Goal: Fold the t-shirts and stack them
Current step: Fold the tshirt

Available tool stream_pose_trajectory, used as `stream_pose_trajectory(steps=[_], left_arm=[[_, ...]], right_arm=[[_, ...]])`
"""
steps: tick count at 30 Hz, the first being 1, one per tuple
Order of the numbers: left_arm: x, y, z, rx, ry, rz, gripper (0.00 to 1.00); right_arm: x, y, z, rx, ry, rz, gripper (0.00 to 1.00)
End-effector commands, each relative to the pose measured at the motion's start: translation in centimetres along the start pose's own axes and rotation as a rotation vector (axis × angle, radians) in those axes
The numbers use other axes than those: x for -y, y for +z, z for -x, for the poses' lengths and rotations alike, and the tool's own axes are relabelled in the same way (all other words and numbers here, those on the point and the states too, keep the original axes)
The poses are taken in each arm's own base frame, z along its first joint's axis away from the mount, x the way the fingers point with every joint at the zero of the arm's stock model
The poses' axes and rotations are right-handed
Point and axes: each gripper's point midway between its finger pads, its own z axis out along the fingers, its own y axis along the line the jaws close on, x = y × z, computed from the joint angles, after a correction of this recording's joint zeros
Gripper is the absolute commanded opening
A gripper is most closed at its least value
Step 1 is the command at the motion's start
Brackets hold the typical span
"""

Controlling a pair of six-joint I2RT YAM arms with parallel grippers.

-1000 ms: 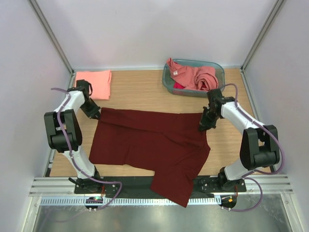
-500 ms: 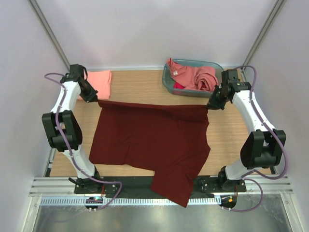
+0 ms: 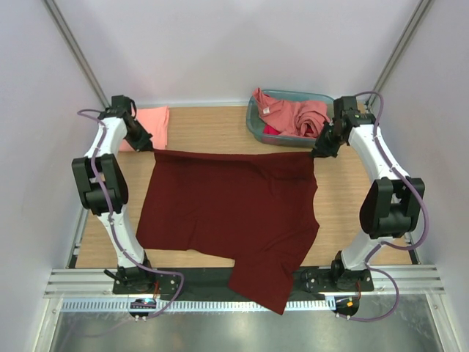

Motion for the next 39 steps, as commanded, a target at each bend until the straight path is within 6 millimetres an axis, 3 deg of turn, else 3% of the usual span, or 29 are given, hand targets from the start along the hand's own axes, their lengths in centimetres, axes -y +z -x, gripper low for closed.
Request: stream_pose_trajectory(steps=[1, 5, 11, 17, 30, 39], left_arm=[[1.2, -1.7, 1.7, 0.046, 0.025, -0.051, 0.0], [-0.1, -2.1, 0.9, 0.029, 0.036, 0.005, 0.0], [-2.4, -2.0, -2.1, -0.036, 0.045, 0.057, 0.0], [-4.7, -1.4, -4.8, -0.082, 0.047, 0.116, 0.0], [-6.8, 0.0, -6.4, -0.124, 0.033, 0.199, 0.0], [-7.6, -1.2, -6.6, -0.065, 0.009, 0.217, 0.0]], right_arm=[[-0.8, -1.4, 1.3, 0.017, -0.011, 0.017, 0.01], [-0.1, -2.0, -0.4, -0.037, -0.02, -0.002, 0.01], [1.6, -2.1, -4.4, -0.147, 0.004, -0.032, 0.01], [2.0, -2.1, -6.7, -0.22, 0.022, -0.017, 0.01], [3.0, -0.9, -8.8, -0.288, 0.032, -0.023, 0.01], [3.0, -0.8, -8.9, -0.291, 0.027, -0.019, 0.01]])
